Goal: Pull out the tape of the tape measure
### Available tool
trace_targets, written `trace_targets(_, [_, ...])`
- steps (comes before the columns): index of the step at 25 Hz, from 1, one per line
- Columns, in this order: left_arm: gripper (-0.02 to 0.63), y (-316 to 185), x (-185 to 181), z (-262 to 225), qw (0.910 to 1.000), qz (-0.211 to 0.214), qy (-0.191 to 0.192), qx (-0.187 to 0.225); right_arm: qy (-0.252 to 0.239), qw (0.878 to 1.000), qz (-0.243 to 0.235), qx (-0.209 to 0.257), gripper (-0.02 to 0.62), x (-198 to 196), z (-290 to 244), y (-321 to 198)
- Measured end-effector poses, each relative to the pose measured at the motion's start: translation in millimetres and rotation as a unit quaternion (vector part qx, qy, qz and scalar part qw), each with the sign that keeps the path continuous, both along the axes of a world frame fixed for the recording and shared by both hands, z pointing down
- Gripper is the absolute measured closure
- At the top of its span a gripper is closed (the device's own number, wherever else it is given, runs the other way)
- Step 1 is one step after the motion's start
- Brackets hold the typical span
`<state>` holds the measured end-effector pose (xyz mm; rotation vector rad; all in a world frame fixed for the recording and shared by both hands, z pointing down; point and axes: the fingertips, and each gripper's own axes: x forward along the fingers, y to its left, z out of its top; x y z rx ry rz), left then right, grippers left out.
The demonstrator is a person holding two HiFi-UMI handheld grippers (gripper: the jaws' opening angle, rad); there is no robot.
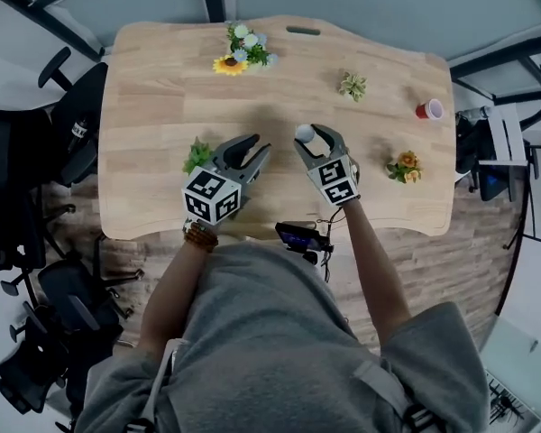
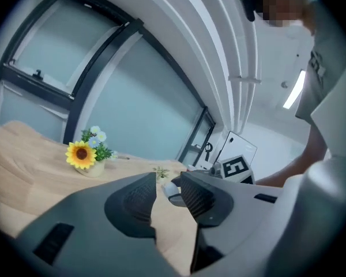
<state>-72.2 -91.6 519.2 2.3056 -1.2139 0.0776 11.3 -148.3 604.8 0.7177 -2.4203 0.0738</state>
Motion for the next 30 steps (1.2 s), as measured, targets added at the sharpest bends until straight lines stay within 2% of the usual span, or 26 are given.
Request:
trace_targets(4, [0.483,-2.1,21.2,-12.0,0.9972,0.036,0.066,-0.002,-0.030,0.997,-0.010,0.066,0.371,-8.8,-75.4,28.2])
trace_targets(9, [0.482,-1.1,45.6,-37.8,0.9876,0.083,0.132,0.018,-0.026,0.991,0.003,0.134,0.371,-6.8,-135.2,58.8])
trace_targets(14, [0.479,12.4,63.4,-57.1,0.9647,0.157,0.208,0.033,-0.011,0.987,0.029,0.157,0.371,5.3,-152.6,69.7])
trace_targets(16, [0.479,21.1,70.8,-63.1,0.9561,0.187,0.223,0.035,0.000,0.985,0.023,0.170,0.371,6.1,-155.0,73.9])
trace_targets(19, [0.480,26.5,75.6,-68.5,0.9445,0.198,0.260,0.036,0.026,0.981,-0.003,0.193,0.371,2.9,-156.0,82.2])
trace_targets(22, [0.481,32.0,79.9,-73.6,0.9334,0.214,0.286,0.036,0.029,0.979,-0.024,0.202,0.371,-3.3,-160.4,92.0])
trace_targets(23, [0.516,33.2,79.1,-75.3,0.9326,0.217,0.286,0.040,0.024,0.979,-0.025,0.202,0.371,-4.8,-162.0,93.6])
trace_targets(26, [0.533,32.6,71.8,-78.7,0.9340,0.211,0.284,0.052,0.004,0.979,-0.033,0.200,0.370,-9.1,-166.6,94.9])
trace_targets(28, [0.535,34.1,67.8,-83.8,0.9296,0.211,0.297,0.057,-0.016,0.980,-0.044,0.191,0.370,-11.7,-171.7,97.3])
trace_targets(30, [0.539,36.8,65.6,-91.7,0.9217,0.217,0.315,0.063,-0.057,0.982,-0.055,0.170,0.367,-12.6,-181.1,99.4])
